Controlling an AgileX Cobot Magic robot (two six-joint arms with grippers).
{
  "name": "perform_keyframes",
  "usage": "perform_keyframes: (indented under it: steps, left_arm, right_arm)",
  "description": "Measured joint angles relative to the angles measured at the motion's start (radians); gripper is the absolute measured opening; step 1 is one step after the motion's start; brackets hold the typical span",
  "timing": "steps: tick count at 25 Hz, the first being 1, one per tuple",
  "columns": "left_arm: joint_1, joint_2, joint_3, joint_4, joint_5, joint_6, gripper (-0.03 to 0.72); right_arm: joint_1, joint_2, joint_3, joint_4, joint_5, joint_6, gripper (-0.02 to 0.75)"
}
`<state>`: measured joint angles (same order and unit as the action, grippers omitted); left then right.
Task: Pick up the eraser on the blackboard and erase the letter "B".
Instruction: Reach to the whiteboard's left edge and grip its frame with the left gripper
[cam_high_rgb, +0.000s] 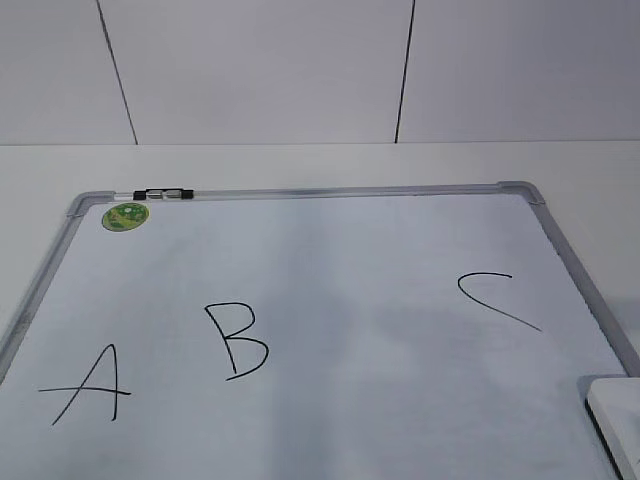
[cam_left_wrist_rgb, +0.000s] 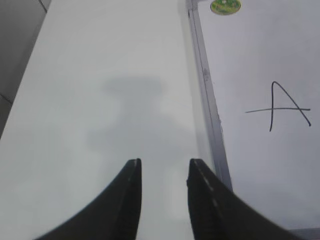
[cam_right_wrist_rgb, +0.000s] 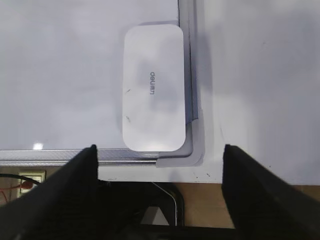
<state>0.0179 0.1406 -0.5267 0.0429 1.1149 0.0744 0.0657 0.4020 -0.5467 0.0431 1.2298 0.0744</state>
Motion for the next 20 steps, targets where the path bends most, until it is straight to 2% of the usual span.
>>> perform_keyframes:
  steps: [9,20]
  left_arm:
    - [0.0,0.275,-0.08,-0.01,0.002,-0.025,0.24]
    - [0.0,0.678,-0.316,-0.075,0.071,-0.074,0.24]
  right_arm:
    - [0.0,0.165,-0.069,0.009,0.022,0.017,0.577]
    - [0.0,0.326,-0.077,0.011,0.02,0.019,0.578]
